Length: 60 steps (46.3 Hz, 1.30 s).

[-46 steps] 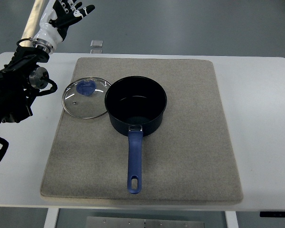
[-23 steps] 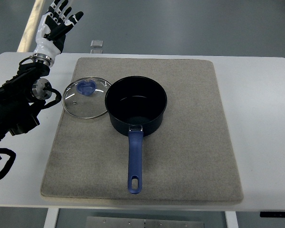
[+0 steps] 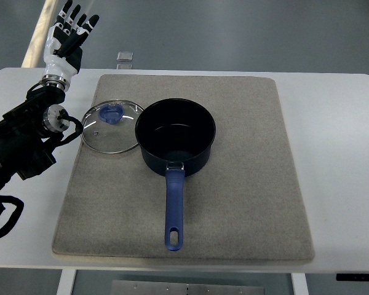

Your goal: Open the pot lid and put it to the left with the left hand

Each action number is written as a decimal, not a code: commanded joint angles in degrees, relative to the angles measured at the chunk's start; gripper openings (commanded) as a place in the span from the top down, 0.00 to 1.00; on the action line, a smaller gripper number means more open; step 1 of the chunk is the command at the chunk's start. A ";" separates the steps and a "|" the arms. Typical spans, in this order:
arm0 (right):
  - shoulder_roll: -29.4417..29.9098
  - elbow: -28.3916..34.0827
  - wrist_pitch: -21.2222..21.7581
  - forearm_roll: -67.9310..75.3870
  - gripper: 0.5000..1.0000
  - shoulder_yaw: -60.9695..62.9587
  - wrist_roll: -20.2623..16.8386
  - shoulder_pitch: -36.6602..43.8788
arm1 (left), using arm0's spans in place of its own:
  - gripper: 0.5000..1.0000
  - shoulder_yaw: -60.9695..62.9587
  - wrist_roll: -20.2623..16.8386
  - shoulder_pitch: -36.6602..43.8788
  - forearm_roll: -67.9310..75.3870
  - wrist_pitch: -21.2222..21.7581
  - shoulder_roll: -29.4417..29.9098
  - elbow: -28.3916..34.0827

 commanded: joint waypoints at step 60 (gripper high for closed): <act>0.00 0.00 0.00 0.00 0.17 0.00 0.00 0.00 | 0.04 -0.02 0.00 1.24 0.16 0.36 -0.83 -0.08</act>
